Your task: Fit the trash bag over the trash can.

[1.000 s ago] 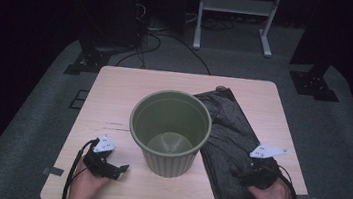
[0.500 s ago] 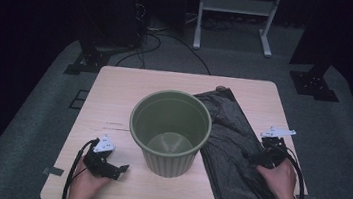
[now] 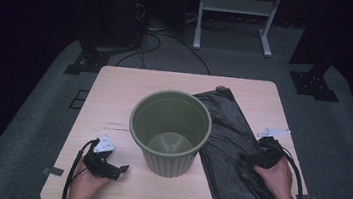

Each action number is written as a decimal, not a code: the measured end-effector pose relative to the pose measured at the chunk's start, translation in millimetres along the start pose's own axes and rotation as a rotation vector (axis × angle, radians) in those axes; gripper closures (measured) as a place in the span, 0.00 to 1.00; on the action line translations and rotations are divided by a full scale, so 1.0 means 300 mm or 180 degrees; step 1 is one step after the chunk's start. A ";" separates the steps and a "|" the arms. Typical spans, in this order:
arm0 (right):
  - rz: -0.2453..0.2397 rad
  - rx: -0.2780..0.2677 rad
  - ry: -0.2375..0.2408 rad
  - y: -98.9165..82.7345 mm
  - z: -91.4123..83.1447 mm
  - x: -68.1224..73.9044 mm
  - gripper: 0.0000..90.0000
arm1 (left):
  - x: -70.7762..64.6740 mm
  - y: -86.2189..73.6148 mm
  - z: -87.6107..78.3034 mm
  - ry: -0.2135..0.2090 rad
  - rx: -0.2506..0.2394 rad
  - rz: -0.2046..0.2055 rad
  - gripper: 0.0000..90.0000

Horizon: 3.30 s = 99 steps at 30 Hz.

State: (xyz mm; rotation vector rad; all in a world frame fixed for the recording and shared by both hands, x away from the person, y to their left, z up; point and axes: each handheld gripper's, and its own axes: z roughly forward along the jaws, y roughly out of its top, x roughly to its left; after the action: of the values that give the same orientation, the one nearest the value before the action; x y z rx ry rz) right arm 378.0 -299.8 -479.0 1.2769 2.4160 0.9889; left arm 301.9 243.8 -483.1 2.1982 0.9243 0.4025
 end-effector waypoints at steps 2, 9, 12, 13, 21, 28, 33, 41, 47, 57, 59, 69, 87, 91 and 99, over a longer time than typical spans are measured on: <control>-0.0041 0.0011 0.0045 0.008 0.008 0.020 0.00 | 0.000 0.000 0.000 -0.0005 0.0000 0.0005 0.00; -0.0109 -0.0026 0.0230 0.029 0.035 0.070 0.00 | -0.001 0.000 0.000 -0.0016 0.0000 0.0019 0.00; -0.0126 -0.0031 0.0290 0.040 0.047 0.090 0.00 | -0.001 0.000 0.000 -0.0021 0.0000 0.0023 0.00; -0.0126 -0.0044 0.0335 0.045 0.053 0.098 0.00 | -0.001 0.000 0.000 -0.0021 0.0001 0.0025 0.00; -0.0248 0.0032 0.0510 0.100 0.091 0.164 0.00 | -0.001 0.000 0.000 -0.0024 -0.0002 0.0028 0.00; -0.0272 -0.0022 0.0564 0.134 0.141 0.215 0.00 | -0.002 0.000 0.000 -0.0030 -0.0002 0.0038 0.00; -0.0322 0.0014 0.0617 0.161 0.169 0.251 0.00 | -0.002 0.000 0.000 -0.0035 -0.0001 0.0042 0.00; -0.0414 0.0032 0.0609 0.196 0.200 0.292 0.00 | -0.002 0.000 0.000 -0.0043 -0.0001 0.0051 0.00; -0.0471 0.0007 0.0552 0.197 0.218 0.317 0.00 | -0.002 0.000 0.000 -0.0046 0.0000 0.0053 0.00; -0.0674 -0.0049 0.0211 0.193 0.218 0.357 0.18 | -0.003 0.000 0.000 -0.0047 -0.0001 0.0056 0.00; -0.0674 -0.0065 0.0221 0.191 0.216 0.358 0.22 | -0.003 0.000 0.000 -0.0048 -0.0001 0.0055 0.00; -0.0649 -0.0136 0.0362 0.172 0.180 0.352 0.76 | -0.003 0.000 0.000 -0.0049 -0.0001 0.0055 0.00; -0.0672 -0.0126 0.0922 0.153 0.137 0.327 0.97 | -0.003 0.000 0.000 -0.0049 -0.0001 0.0056 0.00; -0.0709 -0.0226 0.1071 0.161 0.099 0.331 0.97 | -0.003 0.000 0.000 -0.0049 -0.0001 0.0056 0.00; -0.0841 -0.0400 0.1100 0.176 0.022 0.346 0.97 | -0.003 0.000 0.000 -0.0049 -0.0001 0.0056 0.00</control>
State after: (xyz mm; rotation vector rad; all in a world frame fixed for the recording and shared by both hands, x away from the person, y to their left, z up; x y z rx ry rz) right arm 353.5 -193.0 -438.5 0.7695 2.6301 1.3446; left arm 301.3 243.1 -483.1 2.2076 0.8972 0.3935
